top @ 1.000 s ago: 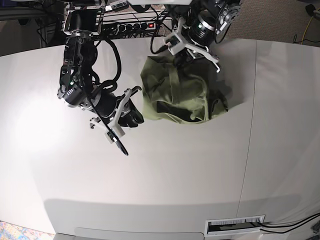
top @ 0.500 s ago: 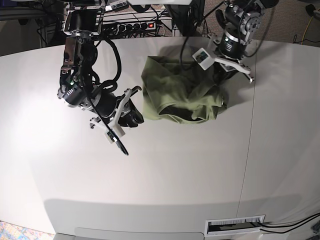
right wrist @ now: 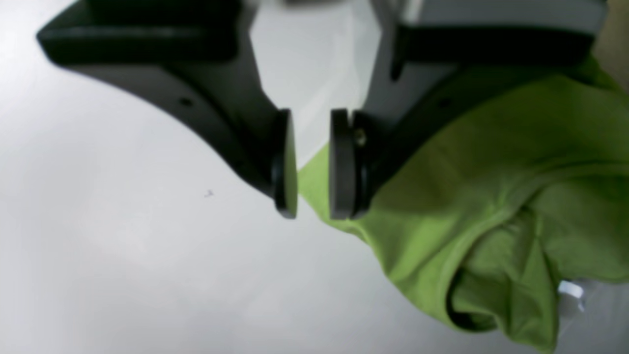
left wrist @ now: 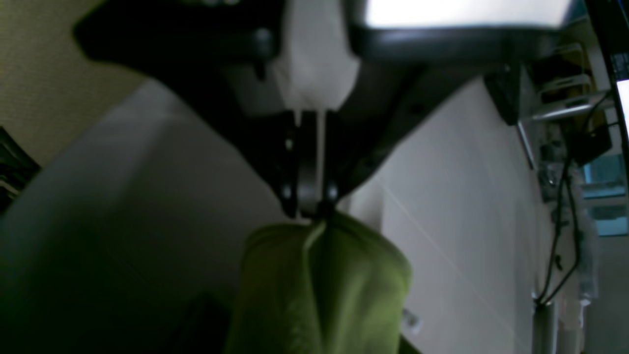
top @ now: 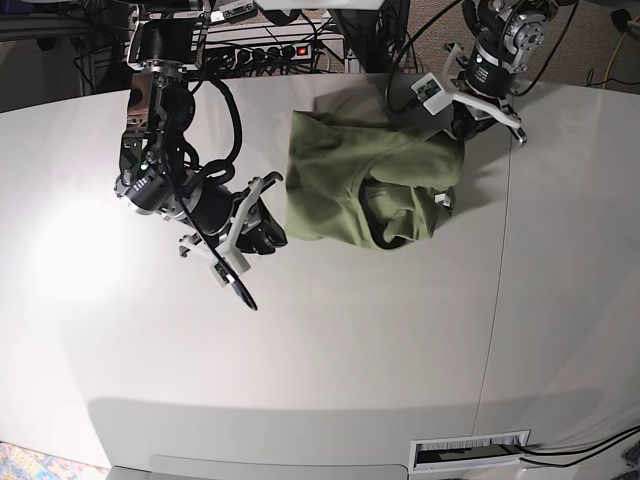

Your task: Fold the T-shirt properly

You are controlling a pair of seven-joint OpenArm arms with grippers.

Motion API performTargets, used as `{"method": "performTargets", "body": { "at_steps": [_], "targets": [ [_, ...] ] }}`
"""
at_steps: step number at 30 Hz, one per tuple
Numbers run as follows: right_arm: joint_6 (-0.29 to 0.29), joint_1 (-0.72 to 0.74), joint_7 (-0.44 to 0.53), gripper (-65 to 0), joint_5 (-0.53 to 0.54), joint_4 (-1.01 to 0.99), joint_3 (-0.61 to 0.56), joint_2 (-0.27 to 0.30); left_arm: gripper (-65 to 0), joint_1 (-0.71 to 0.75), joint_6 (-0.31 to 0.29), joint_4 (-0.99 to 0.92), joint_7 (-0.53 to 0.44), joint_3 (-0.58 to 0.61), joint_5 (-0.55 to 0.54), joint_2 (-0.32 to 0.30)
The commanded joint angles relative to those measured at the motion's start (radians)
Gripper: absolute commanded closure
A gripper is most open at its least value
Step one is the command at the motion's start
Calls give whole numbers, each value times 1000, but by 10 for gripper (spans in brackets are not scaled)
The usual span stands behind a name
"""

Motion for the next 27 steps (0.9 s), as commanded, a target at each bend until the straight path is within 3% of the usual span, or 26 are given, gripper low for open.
{"method": "performTargets", "body": {
  "at_steps": [1, 12, 15, 16, 18, 20, 24, 27],
  "targets": [
    [1, 17, 31, -125, 17, 17, 2, 3, 0, 2, 16, 15, -11, -4, -2, -9],
    [1, 18, 57, -125, 17, 17, 2, 3, 0, 2, 12, -104, -13, -3, -42, -11],
    [1, 18, 63, -125, 17, 17, 2, 3, 0, 1, 16, -101, 9, -3, 18, -11],
    [1, 20, 63, -125, 17, 17, 2, 3, -48, 1, 24, -96, 34, -3, 45, -11],
    [1, 23, 63, -125, 9, 17, 2, 3, -160, 1, 75, -75, 103, -4, 88, -11],
    [1, 28, 66, -125, -13, 17, 2, 3, -233, 2, 129, -44, 161, -4, 121, -11],
    [1, 34, 90, -125, -25, 16, 2, 3, -241, 2, 212, 51, 185, -4, 122, -11],
    [1, 39, 121, -125, -58, 16, 2, 3, -232, 2, 245, 152, 163, -4, -25, -11]
  ]
}}
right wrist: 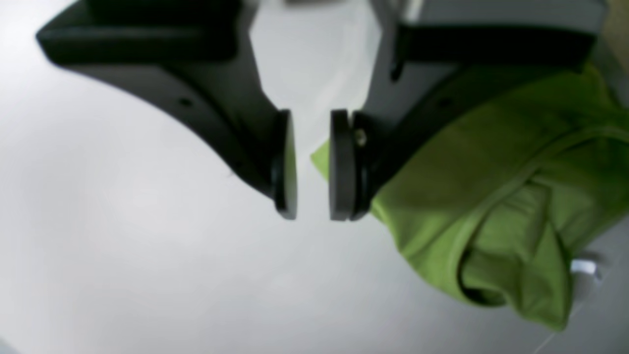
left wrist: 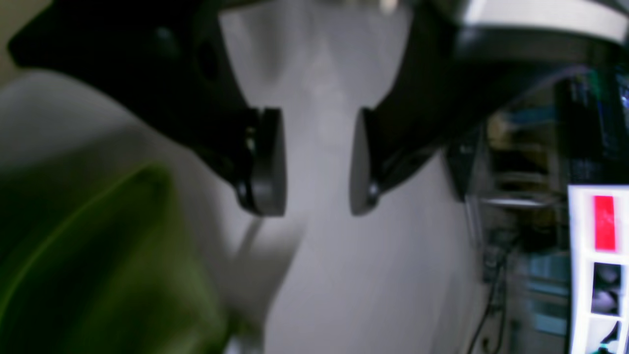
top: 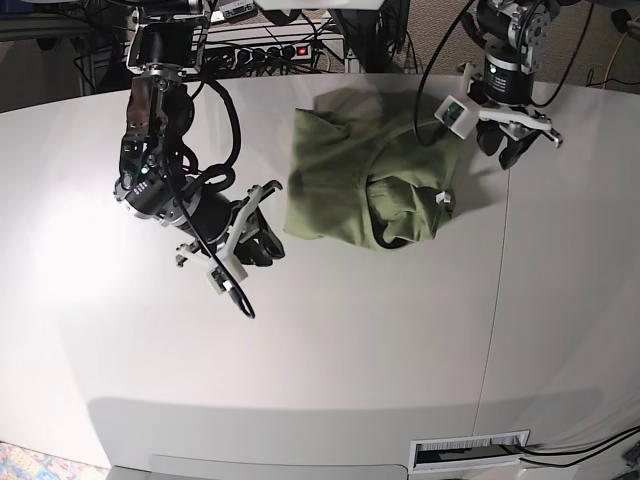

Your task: Fold the T-shirt properly

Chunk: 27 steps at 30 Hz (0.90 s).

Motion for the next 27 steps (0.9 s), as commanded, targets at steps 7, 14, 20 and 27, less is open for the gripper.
{"method": "performTargets", "body": {
  "at_steps": [7, 14, 20, 27],
  "targets": [
    [1, 74, 138, -39, -85, -48, -1, -23, 0, -4, -48, 114, -167, -1, -430, 37],
    [1, 214, 255, 0, -151, -296, -59, -60, 0, -6, -243, 114, -199, -1, -640, 191],
    [1, 309, 277, 0, -207, -462, -170, -71, 0, -20, -281, 34, -242, -1, -651, 302],
    [1, 293, 160, 0, -202, -494, -221, -71, 0, -76, -303, -158, -278, -1, -640, 340]
  ]
}}
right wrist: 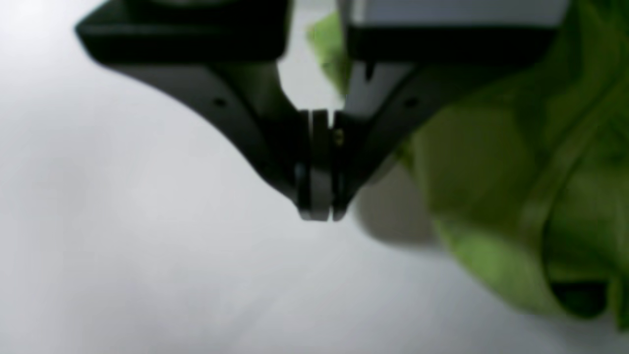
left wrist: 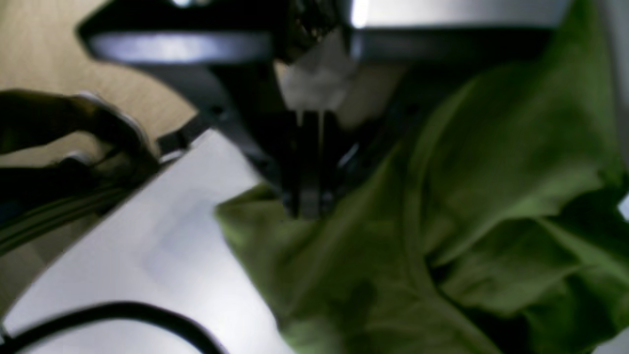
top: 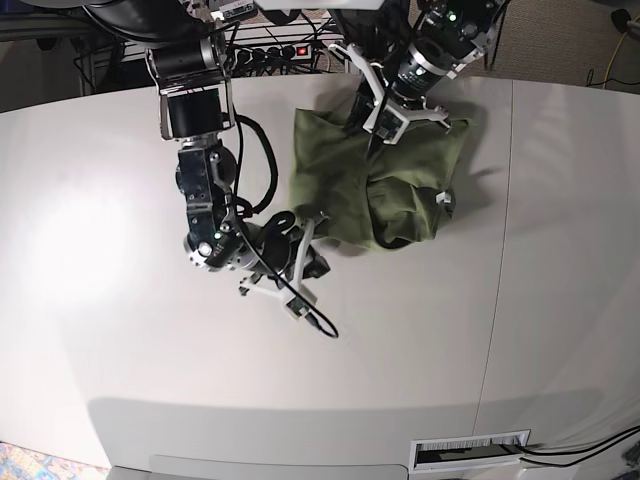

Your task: Fold the T-shirt properly

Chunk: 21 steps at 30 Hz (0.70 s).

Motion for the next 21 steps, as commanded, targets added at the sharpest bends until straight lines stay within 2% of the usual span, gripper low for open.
{"method": "performTargets", "body": {
  "at_steps": [1, 4, 8, 10, 14, 18, 21],
  "targets": [
    [1, 30, -1, 0, 18, 18, 2, 0, 0, -9, -13, -5, -23, -1, 5, 0],
    [1, 31, -68, 0, 43, 18, 3, 5, 0, -39, -14, -89, -23, -1, 50, 0],
    [1, 31, -161, 0, 141, 19, 3, 21, 0, -69, -13, -194, -22, -2, 146, -4],
    [1, 30, -218, 0, 188, 19, 3, 31, 0, -76, -13, -219, -22, -2, 168, -29],
    [1, 30, -307, 0, 296, 19, 3, 58, 0, -76, -13, -224, -22, -2, 185, -119],
    [1, 30, -350, 0, 394, 19, 3, 95, 0, -74, -13, -225, -22, -2, 196, -237],
    [1, 30, -421, 0, 506, 19, 3, 117, 0, -77, -11, -227, -32, -2, 196, -323]
  ]
}}
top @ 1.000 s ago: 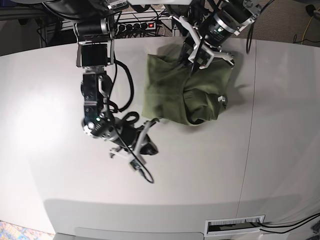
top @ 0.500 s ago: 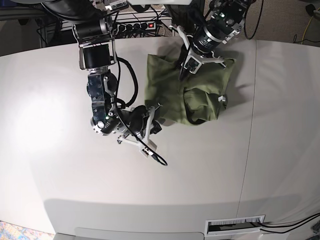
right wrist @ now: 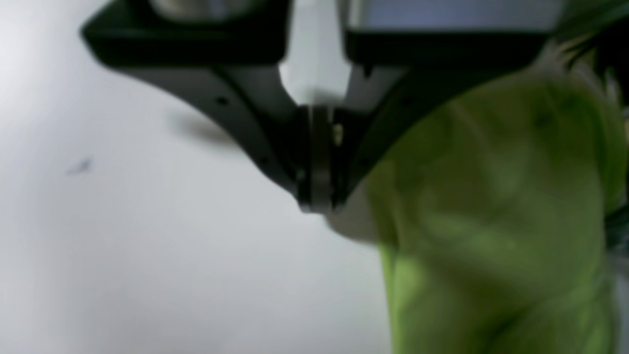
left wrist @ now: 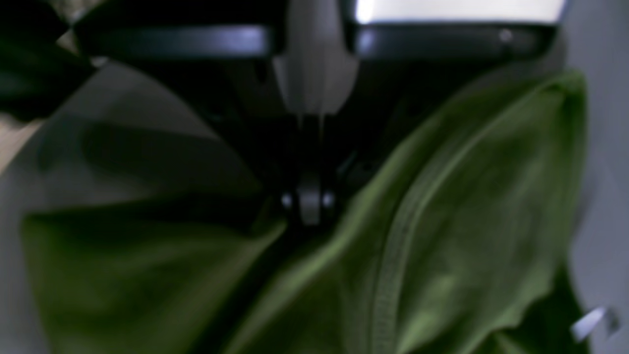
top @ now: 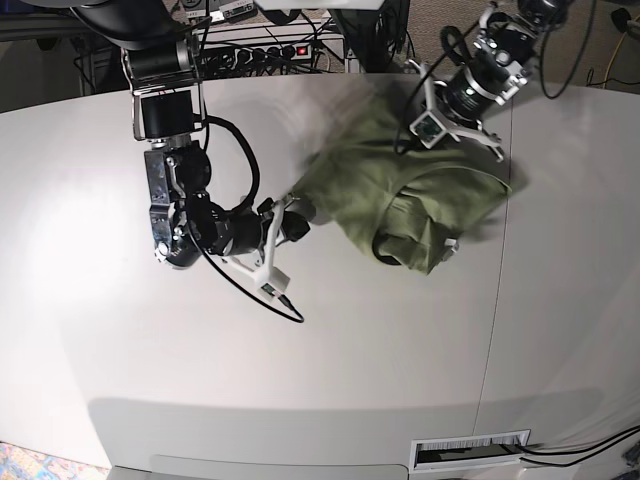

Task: Fold the T-shirt properly
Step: 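Fold the bundle over toward the left gripper with the right gripper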

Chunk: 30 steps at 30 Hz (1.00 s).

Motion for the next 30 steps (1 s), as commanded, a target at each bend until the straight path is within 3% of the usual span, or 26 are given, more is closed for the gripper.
{"method": "performTargets", "body": {
  "at_steps": [1, 6, 12, 16, 20, 25, 27, 30],
  "targets": [
    [1, 27, -8, 0, 60, 19, 3, 3, 0, 14, -1, -16, 100, -2, 23, -43],
    [1, 27, -96, 0, 231, 19, 3, 10, 0, 2, 15, -17, 77, -3, 77, -140],
    [1, 28, -96, 0, 324, 19, 3, 11, 0, -69, 17, -23, 78, -3, 152, -224],
    [1, 29, 10, 0, 323, 19, 3, 10, 0, -109, 82, -22, 108, -3, 296, -264],
    [1, 40, 82, 0, 245, 19, 2, -16, 0, -124, 164, 5, 175, -3, 438, -267],
    [1, 56, 208, 0, 143, 19, 2, -70, 0, -120, 222, 140, 254, -3, 470, -251],
    [1, 61, 267, 0, 87, 18, 2, -98, 0, -110, 251, 226, 274, -3, 415, -242],
    [1, 66, 336, 0, 10, 18, 2, -154, 0, -93, 253, 318, 253, -3, 231, -213]
  ]
}}
